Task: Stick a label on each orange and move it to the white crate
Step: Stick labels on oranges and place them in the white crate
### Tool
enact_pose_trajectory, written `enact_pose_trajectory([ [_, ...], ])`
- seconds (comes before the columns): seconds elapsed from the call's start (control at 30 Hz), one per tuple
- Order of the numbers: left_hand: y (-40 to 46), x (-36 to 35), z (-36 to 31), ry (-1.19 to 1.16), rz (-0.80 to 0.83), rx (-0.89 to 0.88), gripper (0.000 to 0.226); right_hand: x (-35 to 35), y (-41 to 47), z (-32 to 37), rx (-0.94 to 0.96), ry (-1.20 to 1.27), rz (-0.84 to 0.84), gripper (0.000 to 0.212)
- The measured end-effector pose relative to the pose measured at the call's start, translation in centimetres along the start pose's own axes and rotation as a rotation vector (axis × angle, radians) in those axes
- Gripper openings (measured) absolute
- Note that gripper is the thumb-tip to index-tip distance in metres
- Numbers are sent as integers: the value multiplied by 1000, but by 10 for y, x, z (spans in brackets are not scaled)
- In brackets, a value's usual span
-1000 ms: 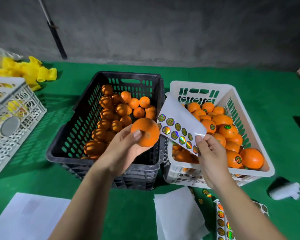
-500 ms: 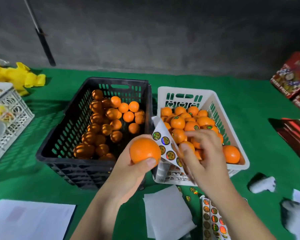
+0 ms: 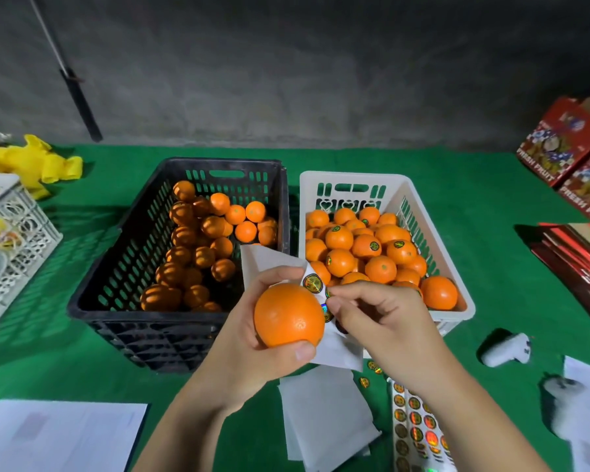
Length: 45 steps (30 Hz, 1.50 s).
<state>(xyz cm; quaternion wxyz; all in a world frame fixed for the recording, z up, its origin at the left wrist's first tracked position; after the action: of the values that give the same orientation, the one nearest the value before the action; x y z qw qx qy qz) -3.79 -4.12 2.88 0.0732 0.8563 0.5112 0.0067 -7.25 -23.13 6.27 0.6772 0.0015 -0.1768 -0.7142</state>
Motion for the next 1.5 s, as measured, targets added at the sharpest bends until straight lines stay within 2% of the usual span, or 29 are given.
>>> enact_pose_trajectory([
  [0.1,-2,-2,-2,62,14,7,84,1,-2,9,204,-347,28,14],
  [0.17,-3,-4,-2,94,18,11,86,3,-3,14,280,-488,59,21],
  [0.27,-6,-7,-5,125,27,11,90,7,-2,15,298,-500,96,28],
  [0.37,-6,-8,-11,161,38,0,90,9,-2,12,220,-394,113,27],
  [0.43,-6,-8,-14,160,38,-14,83,14,-2,13,177,-307,3,23],
  [0.53,-6,-10,-17,118,24,8,79,25,-7,19,188,-239,-318,16],
  [0.6,-6,-11,-17,108,8,15,81,22,-10,31,264,-243,-360,17],
  [0.7,-6,-17,-16,73,9,33,86,3,-17,49,477,-366,-242,16],
  [0.77,-7,-21,-16,-4,17,27,86,-8,-22,49,518,-398,-167,19],
  [0.93,-10,-24,-8,-73,-7,81,74,-8,-28,41,434,-411,-57,27],
  [1.07,-11,-28,2,-305,-44,185,74,-21,-32,29,352,-552,132,57],
  [1.17,-14,-35,0,-503,70,197,74,-25,-33,22,335,-532,114,70],
  [1.27,-14,-28,-4,-588,115,228,82,-19,-33,22,375,-524,73,69],
  [1.37,-7,-19,1,-497,-2,254,68,-20,-35,24,410,-539,60,66],
  [1.5,1,-9,17,-445,-217,299,51,-24,-36,24,366,-391,105,73],
])
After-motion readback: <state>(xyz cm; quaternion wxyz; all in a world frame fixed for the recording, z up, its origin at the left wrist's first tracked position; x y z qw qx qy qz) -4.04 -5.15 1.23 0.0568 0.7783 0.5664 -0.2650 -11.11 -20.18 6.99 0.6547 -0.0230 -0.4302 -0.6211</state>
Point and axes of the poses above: each hand's wrist, its own y-axis towards the middle knuckle, its own x-axis out of the back of the hand, z = x × y, the point moved 5 cm from there along y, towards the middle knuckle, and after that the axes turned 5 degrees about y, right-handed, at the moved point
